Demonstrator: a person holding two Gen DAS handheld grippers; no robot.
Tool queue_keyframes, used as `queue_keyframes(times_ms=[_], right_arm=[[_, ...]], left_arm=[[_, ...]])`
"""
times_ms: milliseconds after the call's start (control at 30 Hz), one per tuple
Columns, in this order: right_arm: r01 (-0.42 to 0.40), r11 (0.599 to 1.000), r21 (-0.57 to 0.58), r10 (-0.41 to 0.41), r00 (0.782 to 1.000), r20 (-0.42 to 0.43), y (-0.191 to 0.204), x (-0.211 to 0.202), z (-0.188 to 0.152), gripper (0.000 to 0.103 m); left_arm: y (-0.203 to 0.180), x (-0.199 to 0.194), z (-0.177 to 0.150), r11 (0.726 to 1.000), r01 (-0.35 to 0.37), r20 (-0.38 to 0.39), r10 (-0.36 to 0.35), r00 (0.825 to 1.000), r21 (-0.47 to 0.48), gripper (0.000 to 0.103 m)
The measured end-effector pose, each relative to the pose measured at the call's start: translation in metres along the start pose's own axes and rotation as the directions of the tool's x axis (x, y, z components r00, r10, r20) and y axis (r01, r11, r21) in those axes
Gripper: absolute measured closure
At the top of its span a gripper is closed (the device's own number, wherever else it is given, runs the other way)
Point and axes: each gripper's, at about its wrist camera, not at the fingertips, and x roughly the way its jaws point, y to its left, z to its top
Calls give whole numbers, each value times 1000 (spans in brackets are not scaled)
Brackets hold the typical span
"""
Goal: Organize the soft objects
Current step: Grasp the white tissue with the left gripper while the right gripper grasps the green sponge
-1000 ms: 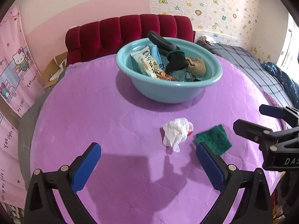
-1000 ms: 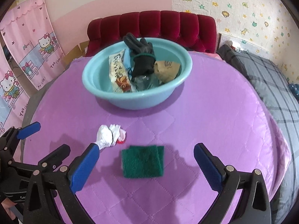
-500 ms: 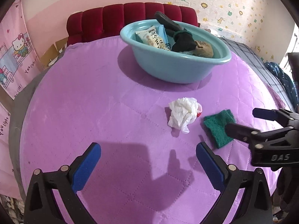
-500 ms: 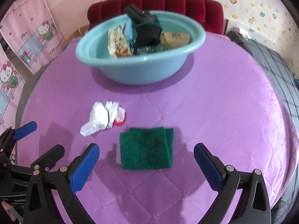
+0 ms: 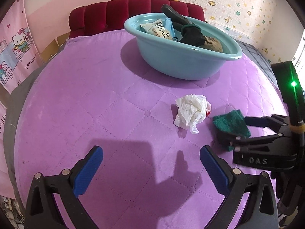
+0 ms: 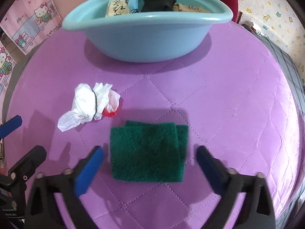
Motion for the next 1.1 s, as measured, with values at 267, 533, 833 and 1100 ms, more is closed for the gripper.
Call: queue_keyframes(times_ms=[267,533,833,1100], right_arm=[[-28,1000,-6,29,999,26,-3,-14,-2,93],[-64,998,30,62,996,63,-24,-39,-4,93],[-59,997,59,55,996,67,-38,-53,-10,92],[-63,994,84,58,996,61,-43,-41,-8,92]], left_arm=[[-10,4,9,1000,17,-7,-17,1000,-3,0],[-24,10,22,999,40,8,-40,999,-21,0],[-31,26,33,998,43,-11,-44,999,-42,0],[-40,39,39,999,46,-49,-48,998,-26,24]])
